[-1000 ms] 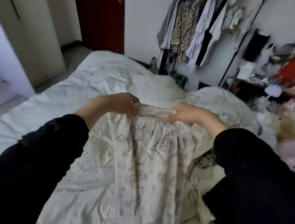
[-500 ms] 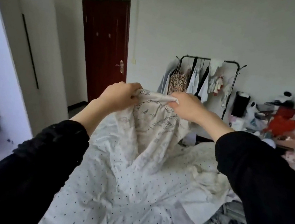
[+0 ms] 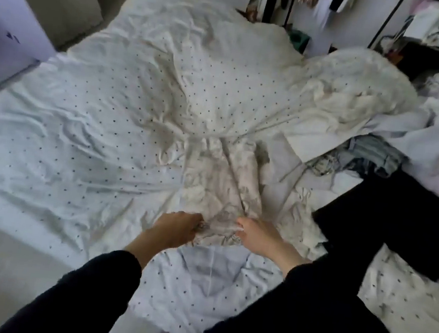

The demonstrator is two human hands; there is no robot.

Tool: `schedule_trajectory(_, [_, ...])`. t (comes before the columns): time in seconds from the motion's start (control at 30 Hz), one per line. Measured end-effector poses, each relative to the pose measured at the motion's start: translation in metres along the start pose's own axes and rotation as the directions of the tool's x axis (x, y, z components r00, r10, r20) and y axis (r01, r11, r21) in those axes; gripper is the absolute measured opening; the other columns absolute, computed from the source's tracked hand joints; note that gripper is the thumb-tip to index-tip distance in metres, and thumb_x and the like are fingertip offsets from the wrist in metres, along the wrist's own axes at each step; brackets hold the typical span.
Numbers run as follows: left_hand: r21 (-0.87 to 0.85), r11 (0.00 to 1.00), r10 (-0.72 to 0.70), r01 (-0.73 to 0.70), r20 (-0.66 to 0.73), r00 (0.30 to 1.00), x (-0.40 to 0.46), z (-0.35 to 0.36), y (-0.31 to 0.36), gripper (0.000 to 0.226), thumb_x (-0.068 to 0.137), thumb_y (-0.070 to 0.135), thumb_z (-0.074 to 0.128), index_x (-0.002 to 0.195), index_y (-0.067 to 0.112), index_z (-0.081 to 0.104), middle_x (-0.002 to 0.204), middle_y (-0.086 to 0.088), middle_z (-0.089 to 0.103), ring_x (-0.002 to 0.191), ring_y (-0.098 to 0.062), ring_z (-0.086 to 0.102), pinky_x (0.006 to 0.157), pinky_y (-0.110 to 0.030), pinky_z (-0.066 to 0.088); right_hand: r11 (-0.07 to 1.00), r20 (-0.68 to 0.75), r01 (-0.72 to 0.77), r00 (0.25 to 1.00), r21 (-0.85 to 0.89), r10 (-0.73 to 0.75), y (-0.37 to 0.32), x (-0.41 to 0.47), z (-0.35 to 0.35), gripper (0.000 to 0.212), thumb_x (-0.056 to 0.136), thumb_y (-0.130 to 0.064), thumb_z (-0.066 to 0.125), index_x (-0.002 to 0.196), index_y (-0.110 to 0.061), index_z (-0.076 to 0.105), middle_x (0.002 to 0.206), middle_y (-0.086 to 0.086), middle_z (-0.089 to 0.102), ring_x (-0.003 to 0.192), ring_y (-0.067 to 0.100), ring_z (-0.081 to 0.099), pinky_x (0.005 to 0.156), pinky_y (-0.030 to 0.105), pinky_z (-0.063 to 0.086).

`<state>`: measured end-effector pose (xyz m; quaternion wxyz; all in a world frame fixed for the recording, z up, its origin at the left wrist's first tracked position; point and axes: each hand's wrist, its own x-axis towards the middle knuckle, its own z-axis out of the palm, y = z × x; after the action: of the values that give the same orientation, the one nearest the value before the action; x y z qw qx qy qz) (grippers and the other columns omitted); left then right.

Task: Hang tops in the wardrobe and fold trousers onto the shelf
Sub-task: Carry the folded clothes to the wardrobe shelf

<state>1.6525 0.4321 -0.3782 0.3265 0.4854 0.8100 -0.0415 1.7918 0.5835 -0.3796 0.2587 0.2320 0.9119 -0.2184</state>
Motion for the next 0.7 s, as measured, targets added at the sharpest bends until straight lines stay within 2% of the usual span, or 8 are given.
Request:
schedule_trajectory(0.1, [-0.119, 0.993, 0.042, -0.017, 0.219, 0.975, -0.003, 0.052, 0.001, 0.042, 0.093, 0.017, 0.044, 0.135, 0.022, 0.045, 0.13, -0.012, 0.054, 0.117, -0.029, 0.052, 0.094, -0.035, 0.043, 0.994, 0.267, -0.055, 0.963, 0.094, 0.028, 0.012, -0.003, 0.053, 0.036, 0.098, -0.024, 0.043, 0.131, -0.014, 0.049, 0.131, 0.008, 0.055, 0.114, 0.026, 0.053, 0.089, 0.031, 0.045])
schedule_trajectory(0.23, [-0.223, 0.975, 0.068, 0.009, 0.337, 0.939, 0.01, 0.072, -0.002, 0.039, 0.091, 0.012, 0.047, 0.129, 0.016, 0.051, 0.129, -0.01, 0.054, 0.118, -0.027, 0.05, 0.093, -0.031, 0.039, 0.984, 0.439, -0.107, 0.898, 0.144, 0.033, 0.019, 0.004, 0.065, 0.032, 0.099, -0.025, 0.043, 0.13, -0.017, 0.047, 0.11, 0.005, 0.057, 0.087, 0.018, 0.05, 0.071, 0.026, 0.042])
schedule_trajectory(0.3, [-0.241, 0.969, 0.007, 0.053, 0.243, 0.97, 0.03, 0.063, -0.009, 0.032, 0.09, 0.015, 0.049, 0.121, 0.017, 0.053, 0.121, -0.01, 0.059, 0.112, -0.029, 0.054, 0.088, -0.033, 0.042, 0.974, 0.357, -0.109, 0.933, 0.197, 0.032, 0.023, 0.018, 0.051, 0.026, 0.1, -0.023, 0.041, 0.122, -0.016, 0.051, 0.098, 0.0, 0.057, 0.081, 0.018, 0.052, 0.064, 0.022, 0.04])
schedule_trajectory(0.37, [-0.181, 0.977, -0.123, 0.117, -0.022, 0.992, 0.049, 0.048, -0.017, 0.034, 0.092, 0.017, 0.047, 0.127, 0.019, 0.05, 0.122, -0.009, 0.059, 0.113, -0.031, 0.055, 0.091, -0.037, 0.04, 0.968, 0.087, -0.1, 0.993, 0.229, 0.082, 0.03, 0.032, 0.039, 0.034, 0.1, -0.023, 0.04, 0.13, -0.013, 0.051, 0.104, 0.001, 0.061, 0.088, 0.022, 0.057, 0.07, 0.026, 0.043])
schedule_trajectory(0.43, [-0.169, 0.969, -0.226, 0.182, -0.301, 0.927, 0.069, 0.035, -0.023, 0.049, 0.089, 0.008, 0.045, 0.136, 0.018, 0.041, 0.131, -0.01, 0.054, 0.118, -0.031, 0.051, 0.099, -0.04, 0.034, 0.984, -0.268, -0.092, 0.955, 0.151, 0.131, 0.044, 0.053, 0.035, 0.041, 0.098, -0.02, 0.042, 0.139, -0.014, 0.044, 0.119, 0.007, 0.062, 0.103, 0.026, 0.059, 0.085, 0.034, 0.043])
schedule_trajectory(0.5, [-0.2, 0.964, -0.246, 0.176, -0.415, 0.876, 0.079, 0.035, -0.024, 0.057, 0.084, 0.001, 0.044, 0.138, 0.016, 0.039, 0.136, -0.01, 0.049, 0.123, -0.03, 0.046, 0.102, -0.042, 0.03, 0.994, -0.429, -0.078, 0.897, 0.081, 0.105, 0.056, 0.065, 0.038, 0.046, 0.094, -0.014, 0.047, 0.139, -0.011, 0.042, 0.134, 0.01, 0.053, 0.12, 0.028, 0.051, 0.099, 0.043, 0.037])
schedule_trajectory(0.63, [-0.057, 0.994, -0.1, 0.089, -0.237, 0.966, 0.082, 0.099, -0.017, 0.053, 0.09, 0.012, 0.049, 0.14, 0.019, 0.035, 0.146, -0.005, 0.036, 0.135, -0.023, 0.033, 0.11, -0.042, 0.026, 0.993, -0.434, 0.043, 0.897, -0.111, -0.087, 0.062, 0.075, 0.084, 0.055, 0.069, 0.001, 0.071, 0.122, -0.008, 0.058, 0.126, 0.012, 0.058, 0.113, 0.032, 0.057, 0.089, 0.05, 0.049])
schedule_trajectory(0.7, [0.051, 0.998, -0.018, 0.027, -0.172, 0.985, 0.079, 0.138, -0.015, 0.071, 0.079, 0.025, 0.071, 0.139, 0.02, 0.033, 0.147, -0.009, 0.036, 0.136, -0.028, 0.035, 0.108, -0.046, 0.034, 0.979, -0.327, 0.071, 0.936, -0.191, -0.132, 0.063, 0.075, 0.122, 0.07, 0.054, -0.001, 0.083, 0.12, -0.008, 0.06, 0.129, 0.015, 0.057, 0.116, 0.034, 0.057, 0.09, 0.054, 0.049])
